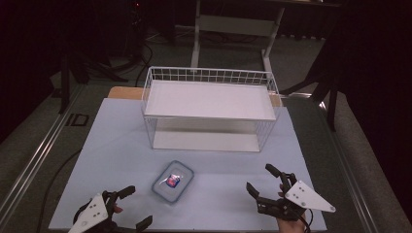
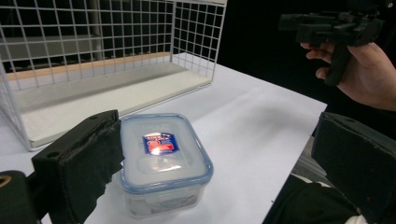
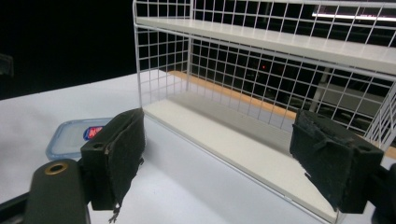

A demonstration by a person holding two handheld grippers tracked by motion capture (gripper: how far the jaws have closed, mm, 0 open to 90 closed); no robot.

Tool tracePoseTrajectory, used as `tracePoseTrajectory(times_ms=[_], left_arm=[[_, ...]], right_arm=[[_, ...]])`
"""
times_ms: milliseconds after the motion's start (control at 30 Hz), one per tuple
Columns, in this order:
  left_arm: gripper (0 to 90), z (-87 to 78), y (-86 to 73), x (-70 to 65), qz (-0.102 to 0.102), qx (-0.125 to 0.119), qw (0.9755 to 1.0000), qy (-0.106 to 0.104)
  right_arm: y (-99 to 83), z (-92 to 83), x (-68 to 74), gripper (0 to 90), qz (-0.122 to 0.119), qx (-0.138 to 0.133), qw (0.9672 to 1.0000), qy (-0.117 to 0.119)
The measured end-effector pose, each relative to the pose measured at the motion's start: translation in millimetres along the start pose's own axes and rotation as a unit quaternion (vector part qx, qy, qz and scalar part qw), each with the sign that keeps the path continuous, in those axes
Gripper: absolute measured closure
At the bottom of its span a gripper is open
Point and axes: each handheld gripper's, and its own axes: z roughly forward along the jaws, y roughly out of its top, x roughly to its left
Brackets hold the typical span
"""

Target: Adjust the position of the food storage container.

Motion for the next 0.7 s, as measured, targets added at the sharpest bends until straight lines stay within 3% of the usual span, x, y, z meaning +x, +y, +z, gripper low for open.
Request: tracePoseTrajectory(times_ms=[100, 200, 333, 400, 467, 533, 633, 700], left_arm=[[4.5, 0.9, -0.8, 0.9, -0.008, 0.0, 1.0, -0.003], [6.2, 5.3, -4.6, 3.6, -0.017, 0.015, 0.9997, -0.011], [16.3, 9.1, -8.4, 3.7, -0.022, 0.027, 0.9992, -0.02], [21.0, 11.2, -10.0, 3.1, -0.024, 0.034, 0.999, -0.015], [22.7, 12.7, -10.8, 1.8, -0.012, 0.037, 0.9992, 0.004], [29.1, 15.0, -12.6, 2.2, -0.014, 0.05, 0.9986, 0.006], [42.2, 23.4, -15.9, 1.0, -0.027, 0.083, 0.9962, -0.002], [53.3, 30.6, -17.2, -2.9, -0.021, 0.11, 0.9937, -0.006]], right_arm=[[0.5, -0.8, 0.7, 18.0, -0.001, -0.001, 1.0, -0.001], [1.5, -2.0, 2.1, 17.4, -0.002, -0.005, 1.0, -0.003], [2.8, -4.0, 3.1, 17.3, 0.0, -0.01, 0.9999, -0.006], [3.2, -4.8, 3.2, 17.4, 0.001, -0.012, 0.9999, -0.006], [3.2, -5.0, 3.5, 17.3, 0.001, -0.012, 0.9999, -0.008], [3.2, -4.8, 3.8, 17.3, 0.0, -0.012, 0.9999, -0.007], [3.1, -4.0, 4.1, 17.3, 0.003, -0.012, 0.9999, -0.005], [2.6, -3.3, 3.8, 17.3, 0.005, -0.01, 0.9999, -0.005]])
